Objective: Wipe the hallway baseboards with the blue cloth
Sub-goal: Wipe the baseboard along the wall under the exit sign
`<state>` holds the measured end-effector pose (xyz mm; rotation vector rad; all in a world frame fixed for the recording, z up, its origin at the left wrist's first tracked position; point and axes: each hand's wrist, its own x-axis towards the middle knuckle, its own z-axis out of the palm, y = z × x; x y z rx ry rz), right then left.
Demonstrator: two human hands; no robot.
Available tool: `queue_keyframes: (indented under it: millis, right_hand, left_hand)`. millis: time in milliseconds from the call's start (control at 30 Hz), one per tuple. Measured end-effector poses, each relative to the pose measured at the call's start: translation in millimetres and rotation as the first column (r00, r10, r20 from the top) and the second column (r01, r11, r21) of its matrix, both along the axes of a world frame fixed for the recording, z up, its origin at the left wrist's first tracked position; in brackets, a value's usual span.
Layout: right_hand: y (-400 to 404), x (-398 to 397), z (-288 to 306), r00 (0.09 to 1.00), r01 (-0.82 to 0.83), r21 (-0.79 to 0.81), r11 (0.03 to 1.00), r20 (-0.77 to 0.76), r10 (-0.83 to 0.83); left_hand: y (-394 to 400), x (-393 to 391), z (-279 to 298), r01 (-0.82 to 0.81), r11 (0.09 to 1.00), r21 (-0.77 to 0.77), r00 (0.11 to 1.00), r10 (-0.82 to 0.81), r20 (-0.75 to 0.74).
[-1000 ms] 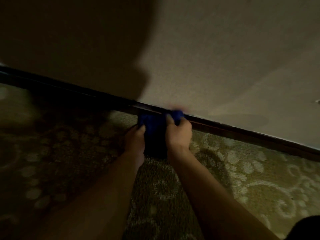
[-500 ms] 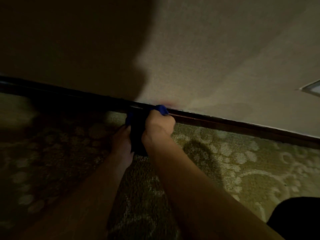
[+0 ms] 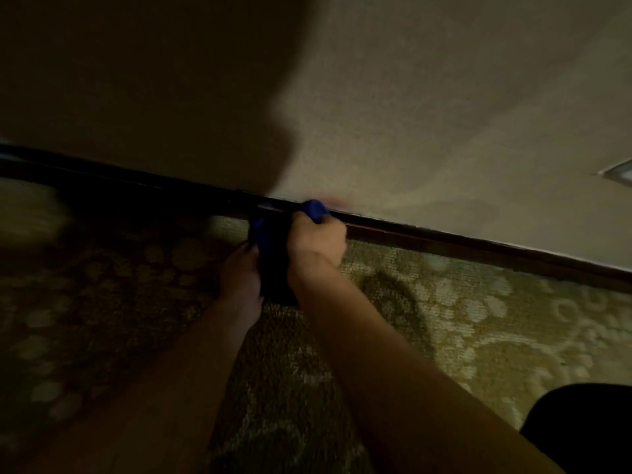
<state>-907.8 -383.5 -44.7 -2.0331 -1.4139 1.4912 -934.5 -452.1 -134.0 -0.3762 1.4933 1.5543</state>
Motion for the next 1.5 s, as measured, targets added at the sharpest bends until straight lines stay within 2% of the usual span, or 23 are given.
queue_keyframes:
  millis: [100,167,233,300,433,500,567,633,733,800,833,900,1000,1200,1300,1400,1500]
  right_hand:
    - [17,23,-10,0.991,0.137,0.016,0.99,-0.002,-0.137]
    - [26,34,-12,0.964,0.264,0.021,0.964,-0.02,-0.264]
    - [30,39,-16,0.953,0.302,0.029,0.953,-0.022,-0.302]
    - [24,33,-22,0.968,0.25,0.046,0.967,-0.012,-0.25]
    - [2,-4,-24,0.996,-0.078,0.102,0.992,0.058,0.073]
    - [9,5,-18,0.994,-0.108,0.078,0.991,0.043,0.105]
    - [30,36,-10,1.0,0.023,0.069,0.997,-0.012,-0.022]
    - [43,70,-2,0.984,0.14,-0.001,0.99,-0.108,-0.139]
    - [33,74,-3,0.94,0.047,-0.221,0.974,-0.321,-0.118]
    - [19,50,-13,0.903,-0.045,-0.283,0.958,-0.422,-0.082]
    - [11,38,-18,0.894,-0.066,-0.302,0.951,-0.442,-0.079]
    - [3,27,-36,0.893,-0.08,-0.314,0.946,-0.445,-0.073]
    - [2,37,-68,0.93,-0.054,-0.315,0.948,-0.362,-0.067]
    - [8,51,-91,0.903,0.037,-0.342,0.939,-0.392,-0.179]
    - [6,52,-89,0.891,0.054,-0.33,0.943,-0.411,-0.194]
    - [5,50,-84,0.889,0.048,-0.323,0.945,-0.418,-0.188]
    - [-3,29,-72,0.846,0.006,-0.311,0.95,-0.505,-0.171]
  left_hand:
    - [-2,0,5,-0.023,0.991,0.132,0.998,0.016,0.056]
    - [2,1,8,-0.041,0.993,0.114,0.997,0.033,0.066]
    - [3,-2,-1,-0.036,0.997,0.065,0.999,0.034,0.042]
    - [4,-3,-9,-0.042,0.998,0.036,0.999,0.042,0.007]
    - [5,-2,-21,-0.07,0.997,0.039,0.997,0.071,-0.015]
    - [6,-5,-35,-0.106,0.994,0.015,0.994,0.106,0.011]
    - [10,-6,-47,-0.112,0.994,0.016,0.992,0.111,0.064]
    - [9,-1,-8,-0.138,0.99,0.02,0.988,0.136,0.079]
    - [-1,6,46,-0.309,0.95,-0.042,0.949,0.311,0.049]
    - [-11,-2,58,-0.439,0.893,-0.097,0.897,0.442,0.007]
    - [-16,-12,63,-0.46,0.879,-0.129,0.888,0.456,-0.054]
    - [-20,-31,69,-0.415,0.895,-0.161,0.904,0.385,-0.187]
    - [-9,-36,64,-0.287,0.942,-0.173,0.937,0.238,-0.256]
    - [2,-28,42,-0.213,0.951,-0.225,0.967,0.171,-0.191]
    - [0,-36,39,-0.219,0.949,-0.225,0.968,0.181,-0.176]
    - [-6,-45,41,-0.148,0.954,-0.262,0.984,0.115,-0.137]
    - [-17,-63,49,-0.201,0.943,-0.264,0.978,0.179,-0.102]
